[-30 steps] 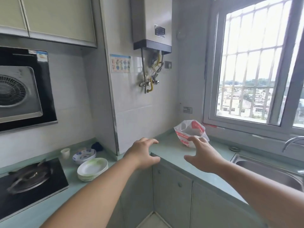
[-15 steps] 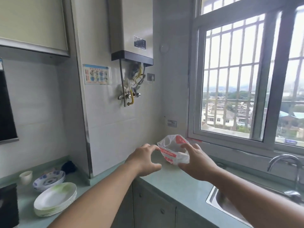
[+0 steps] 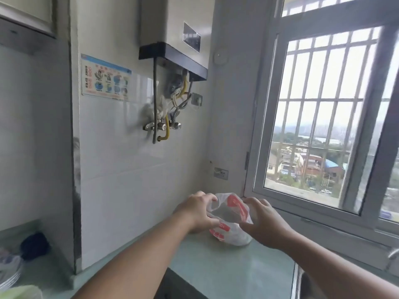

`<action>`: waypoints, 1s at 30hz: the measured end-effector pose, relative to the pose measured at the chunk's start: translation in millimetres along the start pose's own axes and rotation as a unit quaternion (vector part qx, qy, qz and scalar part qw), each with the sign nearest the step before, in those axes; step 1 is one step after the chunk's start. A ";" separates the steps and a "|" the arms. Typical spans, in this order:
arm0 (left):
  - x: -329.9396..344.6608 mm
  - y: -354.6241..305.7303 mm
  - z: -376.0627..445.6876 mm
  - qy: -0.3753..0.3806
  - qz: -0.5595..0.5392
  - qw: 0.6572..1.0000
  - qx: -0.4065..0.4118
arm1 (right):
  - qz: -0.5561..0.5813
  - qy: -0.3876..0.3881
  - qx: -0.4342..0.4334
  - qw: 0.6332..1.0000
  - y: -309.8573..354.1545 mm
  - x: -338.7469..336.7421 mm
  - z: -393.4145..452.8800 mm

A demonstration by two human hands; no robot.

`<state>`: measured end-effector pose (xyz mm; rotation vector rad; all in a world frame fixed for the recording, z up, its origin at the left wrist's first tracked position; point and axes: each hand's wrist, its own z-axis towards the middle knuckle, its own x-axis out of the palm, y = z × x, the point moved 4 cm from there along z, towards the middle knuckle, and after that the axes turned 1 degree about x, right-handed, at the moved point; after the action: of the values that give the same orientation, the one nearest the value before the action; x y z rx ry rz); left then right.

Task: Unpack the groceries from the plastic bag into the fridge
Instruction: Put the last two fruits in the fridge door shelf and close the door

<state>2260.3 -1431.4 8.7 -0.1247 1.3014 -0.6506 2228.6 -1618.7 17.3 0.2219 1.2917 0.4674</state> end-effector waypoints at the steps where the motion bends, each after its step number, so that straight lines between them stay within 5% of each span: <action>1: 1.2 11.3 11.7 0.000 -0.005 1.000 0.001 | -0.001 0.003 0.003 1.000 0.3 6.1 12.2; 12: 50.8 101.7 123.6 0.049 -0.015 0.999 -0.017 | -0.012 0.029 0.058 0.998 -54.7 74.4 143.9; 30: 219.6 164.0 353.9 0.201 0.009 0.979 -0.039 | 0.065 0.091 0.227 0.967 -253.2 178.7 327.4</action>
<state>2672.9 -1504.6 -148.7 -0.0463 1.7177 -0.6290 2630.5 -1729.8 -153.8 0.6636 1.5624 0.3008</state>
